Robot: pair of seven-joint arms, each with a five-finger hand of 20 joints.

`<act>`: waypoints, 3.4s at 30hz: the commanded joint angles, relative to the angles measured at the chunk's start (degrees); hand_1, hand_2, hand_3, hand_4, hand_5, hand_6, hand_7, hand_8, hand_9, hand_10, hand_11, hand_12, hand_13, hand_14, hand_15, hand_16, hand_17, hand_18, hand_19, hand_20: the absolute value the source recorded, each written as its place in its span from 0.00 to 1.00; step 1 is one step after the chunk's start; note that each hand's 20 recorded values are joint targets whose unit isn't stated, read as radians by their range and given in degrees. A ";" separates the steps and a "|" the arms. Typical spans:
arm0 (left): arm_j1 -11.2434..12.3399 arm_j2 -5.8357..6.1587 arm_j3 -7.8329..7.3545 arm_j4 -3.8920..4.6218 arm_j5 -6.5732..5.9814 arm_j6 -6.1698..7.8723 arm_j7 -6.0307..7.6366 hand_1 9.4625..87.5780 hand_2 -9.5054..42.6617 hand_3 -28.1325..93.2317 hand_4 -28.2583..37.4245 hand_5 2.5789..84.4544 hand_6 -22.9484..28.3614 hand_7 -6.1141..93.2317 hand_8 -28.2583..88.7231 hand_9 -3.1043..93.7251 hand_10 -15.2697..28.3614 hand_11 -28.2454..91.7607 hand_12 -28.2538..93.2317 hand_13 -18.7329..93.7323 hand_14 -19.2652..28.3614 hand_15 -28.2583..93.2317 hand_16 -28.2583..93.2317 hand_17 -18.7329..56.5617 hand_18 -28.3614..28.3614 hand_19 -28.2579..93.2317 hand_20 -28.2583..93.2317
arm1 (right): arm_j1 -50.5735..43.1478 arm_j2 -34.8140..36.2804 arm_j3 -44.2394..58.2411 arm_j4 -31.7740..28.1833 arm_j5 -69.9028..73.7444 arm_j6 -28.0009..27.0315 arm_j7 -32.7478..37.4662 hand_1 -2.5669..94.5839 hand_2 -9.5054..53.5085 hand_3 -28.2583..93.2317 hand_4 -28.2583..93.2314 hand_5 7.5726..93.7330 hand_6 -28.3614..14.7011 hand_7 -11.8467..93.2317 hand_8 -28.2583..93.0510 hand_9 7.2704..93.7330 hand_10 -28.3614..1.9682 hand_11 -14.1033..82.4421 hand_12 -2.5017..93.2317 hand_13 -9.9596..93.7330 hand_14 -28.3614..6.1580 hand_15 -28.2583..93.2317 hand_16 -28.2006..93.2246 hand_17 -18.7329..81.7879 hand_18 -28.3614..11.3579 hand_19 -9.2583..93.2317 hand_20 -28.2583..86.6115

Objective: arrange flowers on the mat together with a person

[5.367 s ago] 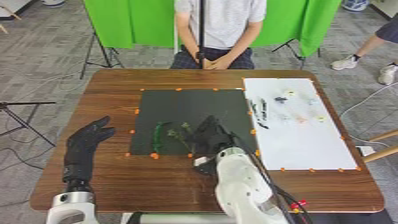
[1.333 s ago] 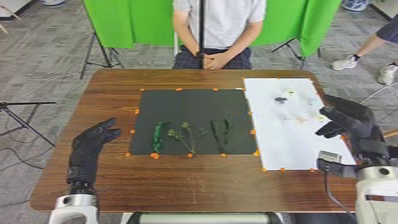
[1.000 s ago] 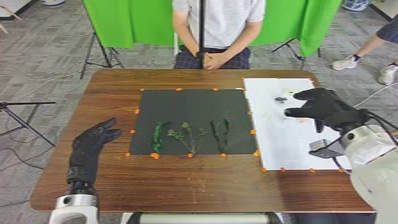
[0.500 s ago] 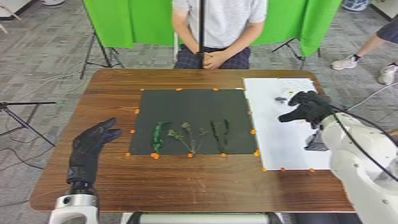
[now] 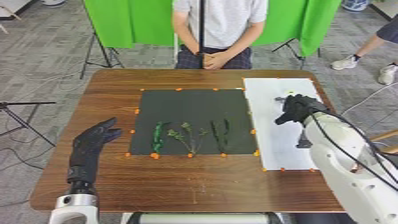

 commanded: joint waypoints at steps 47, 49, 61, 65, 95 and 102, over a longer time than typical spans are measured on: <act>1.98 2.48 -4.15 0.99 -3.60 4.36 1.21 0.20 0.26 0.78 0.09 0.59 0.52 0.22 0.19 0.59 0.71 0.42 0.34 0.54 0.80 0.42 0.22 0.40 0.73 0.34 0.39 | 11.03 -0.64 -5.76 -6.22 4.60 29.53 -3.51 0.99 0.00 0.00 0.57 0.90 0.70 0.29 0.31 1.00 0.69 0.35 0.37 1.00 0.89 0.88 0.38 0.91 0.35 1.00 0.87; 2.39 2.46 -4.96 1.20 -4.51 5.80 1.78 0.19 0.29 0.78 0.07 0.59 0.52 0.21 0.18 0.59 0.71 0.42 0.34 0.54 0.80 0.42 0.22 0.40 0.73 0.34 0.39 | 15.72 -2.80 -9.77 -5.28 5.37 29.10 -4.97 0.99 0.00 0.00 0.57 0.91 0.70 0.29 0.31 1.00 0.68 0.35 0.37 1.00 0.89 0.88 0.38 0.91 0.35 1.00 0.87; 1.83 2.83 -5.14 2.65 -7.66 11.17 2.57 0.14 0.78 0.70 0.00 0.60 0.51 0.20 0.18 0.60 0.72 0.41 0.33 0.55 0.80 0.42 0.21 0.41 0.72 0.35 0.40 | 31.91 -18.03 -31.79 5.13 7.45 19.17 -13.91 0.99 0.00 0.00 0.57 0.91 0.71 0.29 0.31 1.00 0.68 0.35 0.37 1.00 0.89 0.88 0.38 0.91 0.35 1.00 0.87; 1.41 2.94 -4.74 3.19 -7.81 11.31 2.40 0.15 0.81 0.69 0.00 0.60 0.52 0.20 0.18 0.60 0.71 0.41 0.33 0.56 0.80 0.43 0.21 0.42 0.72 0.35 0.40 | 32.35 -21.96 -36.11 7.45 5.08 15.97 -15.18 0.99 0.00 0.00 0.57 0.91 0.71 0.29 0.31 1.00 0.68 0.35 0.37 1.00 0.89 0.88 0.38 0.91 0.35 1.00 0.87; -1.76 3.61 -1.25 5.10 -7.44 7.44 2.26 0.09 0.60 0.75 0.00 0.58 0.52 0.20 0.18 0.60 0.72 0.42 0.34 0.55 0.80 0.43 0.21 0.41 0.72 0.36 0.39 | 29.28 -30.26 -41.59 19.29 -5.96 9.24 -14.31 0.94 0.00 0.00 0.58 0.87 0.73 0.28 0.28 1.00 0.64 0.29 0.38 1.00 0.88 0.86 0.39 0.89 0.35 1.00 0.86; -1.54 3.41 -1.18 5.02 -7.54 7.56 2.63 0.09 0.59 0.75 0.00 0.58 0.53 0.20 0.18 0.60 0.72 0.42 0.34 0.55 0.80 0.43 0.21 0.41 0.72 0.35 0.39 | 30.08 -29.70 -41.62 18.83 -4.99 10.69 -14.01 0.94 0.00 0.00 0.58 0.87 0.73 0.28 0.28 1.00 0.64 0.29 0.37 1.00 0.88 0.86 0.39 0.89 0.34 1.00 0.85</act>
